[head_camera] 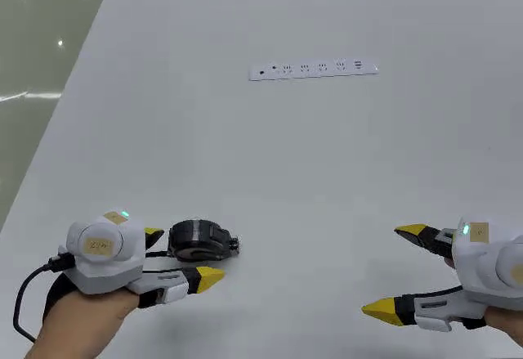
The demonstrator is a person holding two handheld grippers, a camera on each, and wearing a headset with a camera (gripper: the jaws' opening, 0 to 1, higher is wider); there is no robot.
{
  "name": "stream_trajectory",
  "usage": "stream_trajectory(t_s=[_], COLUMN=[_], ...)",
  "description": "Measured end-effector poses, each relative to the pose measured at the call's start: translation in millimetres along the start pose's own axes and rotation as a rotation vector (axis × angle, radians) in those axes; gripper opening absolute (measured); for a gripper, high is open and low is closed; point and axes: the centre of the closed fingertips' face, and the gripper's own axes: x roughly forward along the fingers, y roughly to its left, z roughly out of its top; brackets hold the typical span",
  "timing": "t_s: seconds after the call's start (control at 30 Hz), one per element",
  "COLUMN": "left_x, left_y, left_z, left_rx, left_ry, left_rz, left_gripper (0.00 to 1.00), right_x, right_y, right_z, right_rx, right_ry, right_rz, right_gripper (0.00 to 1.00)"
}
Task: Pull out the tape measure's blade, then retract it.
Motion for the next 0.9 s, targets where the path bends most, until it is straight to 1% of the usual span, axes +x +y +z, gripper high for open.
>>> stream_trajectory(t_s=[0.07,0.13,0.2,0.3,0.37,0.47,0.53,0.6,0.63,0.8,0.87,0.9], left_x=[-0.7,-1.0,-0.9,-1.5,-1.7,-1.8,-2.1,-1.9,-2.2,-3.0,-2.9,-2.6], left_y=[1.0,4.3,4.5,6.4,6.3,10.3,10.6,14.1,13.7,15.3,17.9,18.1], left_z=[0.1,0.3,-0.1,-3.0,-2.9,-3.4,-2.9,-2.7,-4.0,-0.7,-0.4,0.4], left_rx=[0.014,0.028,0.035,0.076,0.079,0.094,0.101,0.125,0.157,0.181,0.192,0.196], left_ry=[0.003,0.005,0.009,0.029,0.029,0.036,0.037,0.044,0.061,0.064,0.066,0.064], left_rz=[-0.003,-0.009,-0.017,-0.027,-0.034,-0.042,-0.052,-0.059,-0.072,-0.092,-0.087,-0.093], left_gripper=[0.76,0.75,0.75,0.75,0.75,0.75,0.75,0.75,0.74,0.71,0.7,0.7], right_x=[2.7,5.7,8.2,13.4,16.2,22.3,26.3,31.6,34.6,45.4,49.5,52.3], right_y=[-0.4,-0.5,-0.3,-0.4,-0.9,0.0,0.7,1.4,2.1,7.3,7.8,8.0], right_z=[0.5,1.3,2.2,2.6,3.6,6.0,6.7,5.9,6.4,12.9,13.5,13.8], right_rx=[-0.003,-0.008,-0.009,-0.02,-0.022,-0.026,-0.029,-0.036,-0.043,-0.059,-0.062,-0.066], right_ry=[0.003,0.008,0.01,0.022,0.022,0.025,0.027,0.042,0.047,0.05,0.054,0.057], right_rz=[0.006,0.012,0.019,0.029,0.033,0.043,0.05,0.056,0.059,0.084,0.092,0.098], right_gripper=[0.81,0.8,0.8,0.79,0.79,0.79,0.79,0.79,0.79,0.78,0.77,0.77])
